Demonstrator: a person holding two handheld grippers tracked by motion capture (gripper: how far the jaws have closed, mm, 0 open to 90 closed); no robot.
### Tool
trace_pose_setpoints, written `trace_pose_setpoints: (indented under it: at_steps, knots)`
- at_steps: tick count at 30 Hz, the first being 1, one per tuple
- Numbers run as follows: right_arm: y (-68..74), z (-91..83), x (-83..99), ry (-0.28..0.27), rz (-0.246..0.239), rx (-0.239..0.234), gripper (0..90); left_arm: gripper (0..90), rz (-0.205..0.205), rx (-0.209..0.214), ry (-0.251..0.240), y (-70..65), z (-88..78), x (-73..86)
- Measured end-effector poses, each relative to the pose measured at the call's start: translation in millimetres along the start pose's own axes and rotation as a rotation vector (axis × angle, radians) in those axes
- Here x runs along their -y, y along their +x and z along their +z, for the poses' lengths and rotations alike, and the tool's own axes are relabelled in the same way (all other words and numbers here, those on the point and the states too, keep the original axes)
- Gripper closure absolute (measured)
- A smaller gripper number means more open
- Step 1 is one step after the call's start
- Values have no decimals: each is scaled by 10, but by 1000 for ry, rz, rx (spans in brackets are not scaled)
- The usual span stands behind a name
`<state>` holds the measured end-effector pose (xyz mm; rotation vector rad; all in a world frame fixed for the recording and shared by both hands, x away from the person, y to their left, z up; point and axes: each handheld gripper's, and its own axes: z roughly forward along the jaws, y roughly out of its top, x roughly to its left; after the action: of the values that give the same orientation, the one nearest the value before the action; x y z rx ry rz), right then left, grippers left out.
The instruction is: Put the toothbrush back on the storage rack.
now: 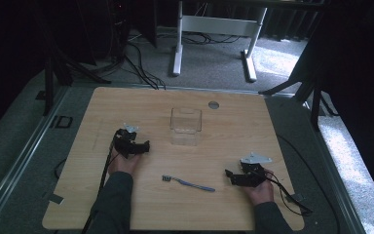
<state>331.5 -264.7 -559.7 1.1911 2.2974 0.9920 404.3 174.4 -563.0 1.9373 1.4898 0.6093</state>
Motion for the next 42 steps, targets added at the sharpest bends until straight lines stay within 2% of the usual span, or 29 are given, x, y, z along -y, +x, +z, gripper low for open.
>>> trace_pose_setpoints:
  at_steps: [5,10,12,15,18,21,25,28,29,35,42]
  knots:
    - [-8,-13,10,-3,-9,-10,233,142,-1,-1,0,-3,-4,4]
    - [-16,-43,14,-6,-3,-12,345,142,-1,-1,-1,-3,-4,4]
    - [-1,-63,1,-9,-8,-23,360,143,-2,-1,-1,-3,-4,5]
    - [61,-113,-50,-19,-34,-24,381,142,-1,-1,0,-3,-4,4]
    - [134,-152,-115,9,-83,22,399,142,-2,-1,-1,-3,-4,4]
    - [190,-196,-164,14,-112,20,421,142,-1,-2,0,-3,-4,4]
    - [256,-272,-235,0,-156,4,444,142,-1,-2,0,-3,-4,4]
    - [282,-307,-272,-9,-169,-3,451,142,-2,-2,0,-3,-4,4]
    - [293,-342,-321,-32,-170,-41,465,142,-1,-2,0,-3,-4,4]
    - [300,-404,-428,-70,-161,-107,496,143,-2,-2,0,-3,-4,4]
    - [410,-487,-545,-89,-227,-117,549,142,-1,-1,0,-3,-3,3]
